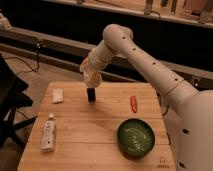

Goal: Place the ceramic cup over the eraser

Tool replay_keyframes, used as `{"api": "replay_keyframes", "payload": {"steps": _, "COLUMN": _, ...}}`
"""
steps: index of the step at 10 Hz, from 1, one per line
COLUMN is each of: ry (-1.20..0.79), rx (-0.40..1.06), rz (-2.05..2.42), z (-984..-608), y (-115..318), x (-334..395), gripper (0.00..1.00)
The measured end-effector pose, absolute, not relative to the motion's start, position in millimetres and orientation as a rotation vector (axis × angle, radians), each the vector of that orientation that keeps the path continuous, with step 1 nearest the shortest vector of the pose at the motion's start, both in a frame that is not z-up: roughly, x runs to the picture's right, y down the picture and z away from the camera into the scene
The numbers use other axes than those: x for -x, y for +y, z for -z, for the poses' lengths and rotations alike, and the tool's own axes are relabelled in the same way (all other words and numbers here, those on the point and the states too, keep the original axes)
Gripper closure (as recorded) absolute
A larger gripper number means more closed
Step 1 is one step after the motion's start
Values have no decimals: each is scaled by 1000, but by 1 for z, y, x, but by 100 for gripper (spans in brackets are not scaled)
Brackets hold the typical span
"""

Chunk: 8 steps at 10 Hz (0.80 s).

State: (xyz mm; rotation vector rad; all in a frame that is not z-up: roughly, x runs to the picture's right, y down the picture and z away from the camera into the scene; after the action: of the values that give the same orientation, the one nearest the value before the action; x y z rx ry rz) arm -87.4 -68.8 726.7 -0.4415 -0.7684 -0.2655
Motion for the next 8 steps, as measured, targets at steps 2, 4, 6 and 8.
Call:
{"api": "replay_keyframes", "payload": {"steps": 2, "ry": -793, "rx": 482, "rz": 249, "z": -739, "y": -59, "x": 94, "gripper": 100}}
{"api": "replay_keyframes", "payload": {"steps": 4, "ry": -816, "rx": 512, "rz": 237, "z": -748, "y": -52, "x": 99, "gripper": 100}}
{"api": "replay_keyframes", "payload": {"steps": 6, "ry": -837, "rx": 537, "rz": 228, "z": -755, "y": -49, "x": 102, "gripper": 100}}
{"api": "replay_keyframes", "payload": {"steps": 8, "ry": -839, "rx": 558, "rz": 232, "z": -762, "y": -45, "x": 107, "gripper": 84}}
